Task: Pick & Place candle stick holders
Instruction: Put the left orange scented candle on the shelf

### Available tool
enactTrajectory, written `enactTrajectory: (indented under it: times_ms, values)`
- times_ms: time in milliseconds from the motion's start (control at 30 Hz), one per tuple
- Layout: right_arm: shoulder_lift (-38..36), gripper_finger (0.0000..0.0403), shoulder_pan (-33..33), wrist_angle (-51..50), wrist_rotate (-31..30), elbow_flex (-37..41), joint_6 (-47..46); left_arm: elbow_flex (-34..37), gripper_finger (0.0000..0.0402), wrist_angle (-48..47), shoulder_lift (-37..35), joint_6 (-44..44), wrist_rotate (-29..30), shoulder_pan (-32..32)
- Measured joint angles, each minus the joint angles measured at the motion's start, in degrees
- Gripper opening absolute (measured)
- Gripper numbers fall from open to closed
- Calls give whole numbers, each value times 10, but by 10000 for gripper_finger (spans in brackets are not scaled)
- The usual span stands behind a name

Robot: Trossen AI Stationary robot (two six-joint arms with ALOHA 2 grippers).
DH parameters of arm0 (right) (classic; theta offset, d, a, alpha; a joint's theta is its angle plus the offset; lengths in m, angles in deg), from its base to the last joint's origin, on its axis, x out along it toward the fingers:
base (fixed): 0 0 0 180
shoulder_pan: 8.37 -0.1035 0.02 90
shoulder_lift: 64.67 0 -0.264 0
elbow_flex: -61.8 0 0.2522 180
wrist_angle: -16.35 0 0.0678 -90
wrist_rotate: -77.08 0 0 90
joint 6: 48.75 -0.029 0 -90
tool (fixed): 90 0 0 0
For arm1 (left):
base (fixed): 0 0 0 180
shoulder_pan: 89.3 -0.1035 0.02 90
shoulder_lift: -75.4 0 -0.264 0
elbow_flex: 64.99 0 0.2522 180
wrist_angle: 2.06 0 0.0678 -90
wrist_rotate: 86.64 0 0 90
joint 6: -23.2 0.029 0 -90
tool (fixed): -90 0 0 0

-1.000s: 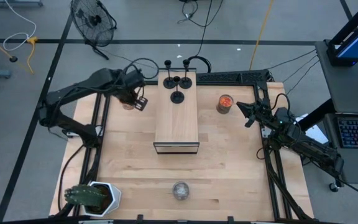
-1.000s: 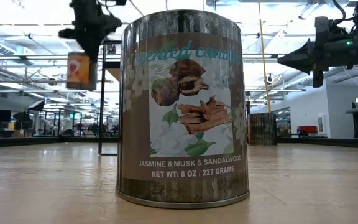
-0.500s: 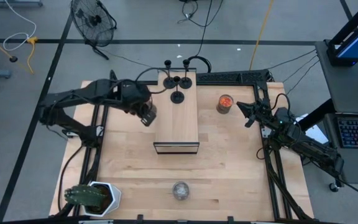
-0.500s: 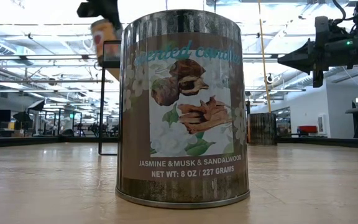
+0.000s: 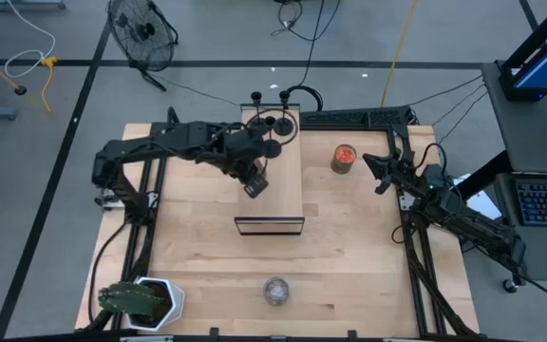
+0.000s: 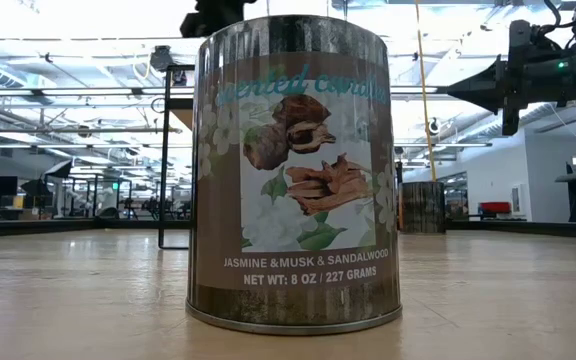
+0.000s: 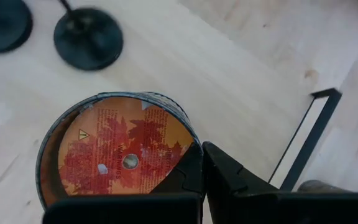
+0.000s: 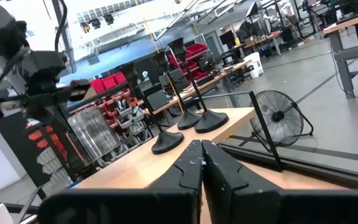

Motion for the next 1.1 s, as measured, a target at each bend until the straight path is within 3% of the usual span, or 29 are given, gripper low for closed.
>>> enactTrajectory:
  times_ms: [333, 1100]
  values:
    - [0, 0, 0, 0, 0, 0, 27, -39, 0, -44, 45, -4, -22, 0]
    - [0, 0, 0, 0, 0, 0, 25, -38, 0, 4, 55, -16, -23, 0]
